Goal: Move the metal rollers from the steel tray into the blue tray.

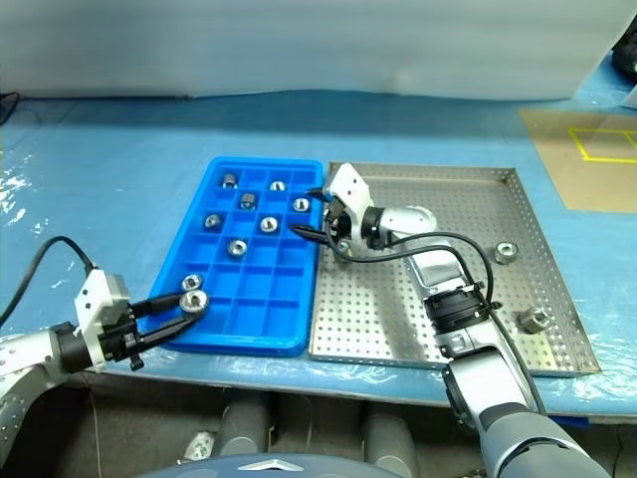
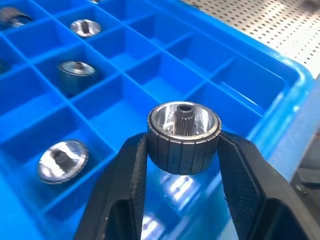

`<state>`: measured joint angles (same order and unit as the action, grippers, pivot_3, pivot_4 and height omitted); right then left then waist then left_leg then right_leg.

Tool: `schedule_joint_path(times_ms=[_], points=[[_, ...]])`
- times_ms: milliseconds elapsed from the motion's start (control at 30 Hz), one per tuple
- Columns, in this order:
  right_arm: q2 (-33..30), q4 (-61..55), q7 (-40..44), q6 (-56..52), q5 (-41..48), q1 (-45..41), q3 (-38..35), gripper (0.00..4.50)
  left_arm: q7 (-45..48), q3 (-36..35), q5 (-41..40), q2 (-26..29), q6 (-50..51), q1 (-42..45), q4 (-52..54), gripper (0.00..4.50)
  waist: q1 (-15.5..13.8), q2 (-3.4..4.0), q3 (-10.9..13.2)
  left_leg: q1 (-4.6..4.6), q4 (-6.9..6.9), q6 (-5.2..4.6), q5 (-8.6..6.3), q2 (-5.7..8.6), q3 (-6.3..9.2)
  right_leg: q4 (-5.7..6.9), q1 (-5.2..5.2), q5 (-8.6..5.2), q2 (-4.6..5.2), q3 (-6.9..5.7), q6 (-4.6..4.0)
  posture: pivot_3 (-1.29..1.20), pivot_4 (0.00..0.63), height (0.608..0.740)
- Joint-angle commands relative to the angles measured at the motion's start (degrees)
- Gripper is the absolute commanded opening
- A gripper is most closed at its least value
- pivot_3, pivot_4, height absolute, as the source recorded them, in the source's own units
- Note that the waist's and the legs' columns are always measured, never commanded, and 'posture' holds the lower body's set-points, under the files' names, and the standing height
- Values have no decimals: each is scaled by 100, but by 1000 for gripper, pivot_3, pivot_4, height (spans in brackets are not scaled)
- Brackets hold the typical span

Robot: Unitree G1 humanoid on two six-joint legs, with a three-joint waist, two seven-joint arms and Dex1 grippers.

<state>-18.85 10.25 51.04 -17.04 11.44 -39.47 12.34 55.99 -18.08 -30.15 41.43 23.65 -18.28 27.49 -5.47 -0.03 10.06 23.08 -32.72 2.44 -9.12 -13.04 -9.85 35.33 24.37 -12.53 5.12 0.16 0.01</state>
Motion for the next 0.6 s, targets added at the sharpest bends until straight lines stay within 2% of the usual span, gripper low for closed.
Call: schedule_joint_path(times_ms=[33, 100, 367, 533, 600], points=[[-28, -295, -18, 44, 31, -12, -110, 4020, 73, 98, 67, 84, -160, 28, 10, 1774, 0, 0, 0, 0, 0, 1, 1, -1, 0, 1, 0, 0, -1, 1, 0, 92, 150, 740], [-29, -295, -29, 50, 29, -15, -112, 4020, 82, 196, 113, 88, -179, 66, -94, 1774, 1, 0, 0, -1, 0, 3, 2, -1, 0, 3, 0, 0, -1, 1, 0, 92, 150, 740], [-78, -302, -60, 42, 22, -19, -153, 4020, -341, 422, 509, -132, -512, 527, -534, 4474, 0, -1, -1, -10, -1, 8, 5, 3, 0, 17, 0, 0, 0, 5, -1, 74, 150, 740], [-142, -329, -79, 21, 36, 0, -183, 4020, -376, 489, 444, -135, -506, 841, -475, 4474, 8, -6, -4, -12, -4, 12, 8, 0, 0, 23, 0, 1, -3, 7, -2, 55, 150, 740], [-264, -385, -49, -8, 43, 51, -227, 4020, -541, 433, 254, -211, -390, 1236, -380, 4474, -11, -5, -4, -13, -4, 13, 8, -1, 0, 23, 0, 2, -5, 7, -3, 50, 150, 740]])
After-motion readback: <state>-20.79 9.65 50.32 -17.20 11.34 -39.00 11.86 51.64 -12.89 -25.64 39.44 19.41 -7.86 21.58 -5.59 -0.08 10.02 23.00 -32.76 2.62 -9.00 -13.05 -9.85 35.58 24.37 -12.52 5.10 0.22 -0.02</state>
